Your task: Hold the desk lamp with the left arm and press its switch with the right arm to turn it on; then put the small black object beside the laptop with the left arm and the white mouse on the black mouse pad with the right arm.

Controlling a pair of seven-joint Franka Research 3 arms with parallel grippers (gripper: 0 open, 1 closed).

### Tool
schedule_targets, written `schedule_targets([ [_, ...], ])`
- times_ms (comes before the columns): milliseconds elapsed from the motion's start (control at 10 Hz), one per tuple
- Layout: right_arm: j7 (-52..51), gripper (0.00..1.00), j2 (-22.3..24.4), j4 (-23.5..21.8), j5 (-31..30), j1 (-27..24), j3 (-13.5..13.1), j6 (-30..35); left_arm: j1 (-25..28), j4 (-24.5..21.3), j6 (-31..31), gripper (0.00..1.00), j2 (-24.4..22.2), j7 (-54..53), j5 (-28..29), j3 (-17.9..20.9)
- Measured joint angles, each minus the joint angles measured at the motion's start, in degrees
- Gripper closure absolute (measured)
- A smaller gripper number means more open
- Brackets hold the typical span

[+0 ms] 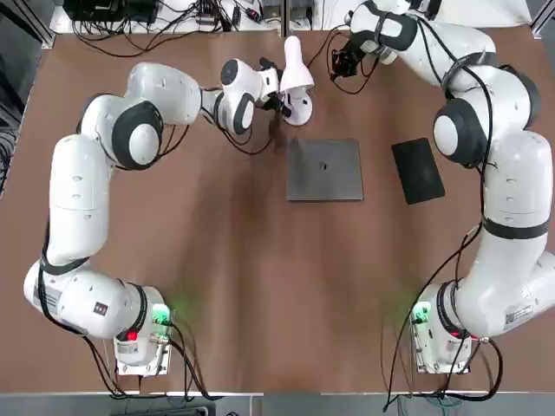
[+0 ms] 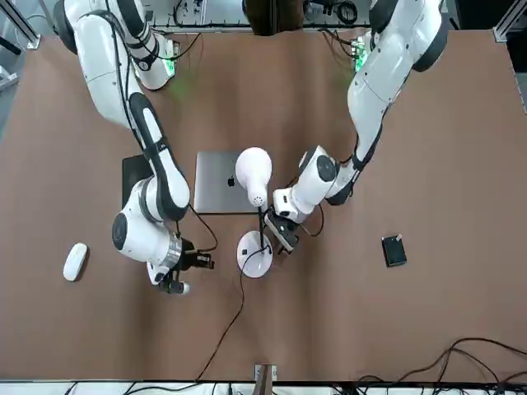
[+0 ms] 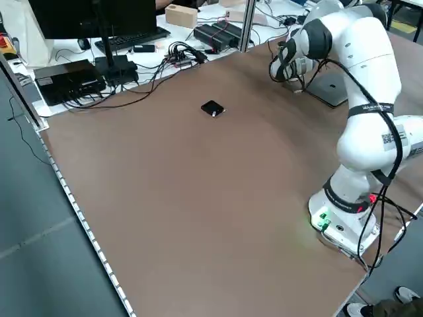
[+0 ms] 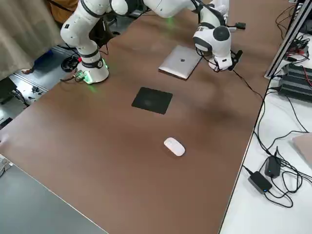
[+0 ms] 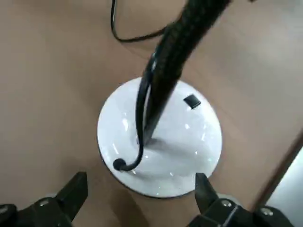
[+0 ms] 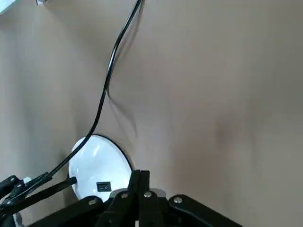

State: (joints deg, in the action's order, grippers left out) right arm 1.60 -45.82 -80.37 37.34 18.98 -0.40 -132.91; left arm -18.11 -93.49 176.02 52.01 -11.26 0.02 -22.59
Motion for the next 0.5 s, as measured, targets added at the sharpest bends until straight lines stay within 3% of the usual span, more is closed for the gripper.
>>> schedule_targets([
  [300, 0.0, 0.99, 0.0, 0.1, 0.1, 0.0, 0.0, -0.5, -0.1, 0.4, 5.4, 0.01, 0.2, 0.0, 0.0, 0.0],
  [500, 0.0, 0.99, -0.3, 0.1, 2.8, 0.3, 1.4, -2.5, -0.9, 0.8, 8.5, 0.07, 1.5, 0.0, 0.0, 0.0],
])
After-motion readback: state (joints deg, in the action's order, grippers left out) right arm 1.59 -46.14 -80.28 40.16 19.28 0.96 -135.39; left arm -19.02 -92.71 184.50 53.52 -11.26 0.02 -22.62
